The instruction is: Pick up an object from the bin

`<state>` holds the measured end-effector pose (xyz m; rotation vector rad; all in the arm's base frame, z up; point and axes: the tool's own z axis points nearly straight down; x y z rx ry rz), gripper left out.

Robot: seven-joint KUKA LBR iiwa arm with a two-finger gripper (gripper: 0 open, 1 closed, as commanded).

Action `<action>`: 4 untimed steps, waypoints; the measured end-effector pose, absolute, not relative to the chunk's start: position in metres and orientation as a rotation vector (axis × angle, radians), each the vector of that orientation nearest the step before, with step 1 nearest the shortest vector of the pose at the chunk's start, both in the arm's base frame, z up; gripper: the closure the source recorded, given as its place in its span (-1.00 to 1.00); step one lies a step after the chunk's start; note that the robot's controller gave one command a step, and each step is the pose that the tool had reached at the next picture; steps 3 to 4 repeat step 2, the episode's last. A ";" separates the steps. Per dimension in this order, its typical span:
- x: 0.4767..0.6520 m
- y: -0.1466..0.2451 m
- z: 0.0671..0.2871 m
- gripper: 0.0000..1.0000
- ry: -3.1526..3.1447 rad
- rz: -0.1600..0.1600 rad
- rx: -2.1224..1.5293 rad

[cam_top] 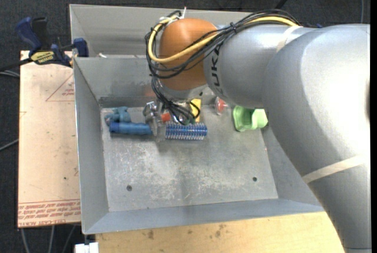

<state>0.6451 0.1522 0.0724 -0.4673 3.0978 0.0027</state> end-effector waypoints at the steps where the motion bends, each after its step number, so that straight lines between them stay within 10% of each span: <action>1: 0.642 0.125 0.184 1.00 3.103 0.001 -0.417; 2: 0.650 0.166 0.265 1.00 3.093 0.005 -0.480; 4: 0.650 0.166 0.265 1.00 3.093 0.005 -0.480</action>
Offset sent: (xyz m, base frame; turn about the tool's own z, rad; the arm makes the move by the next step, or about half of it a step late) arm -0.0050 -0.0271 0.1071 0.0292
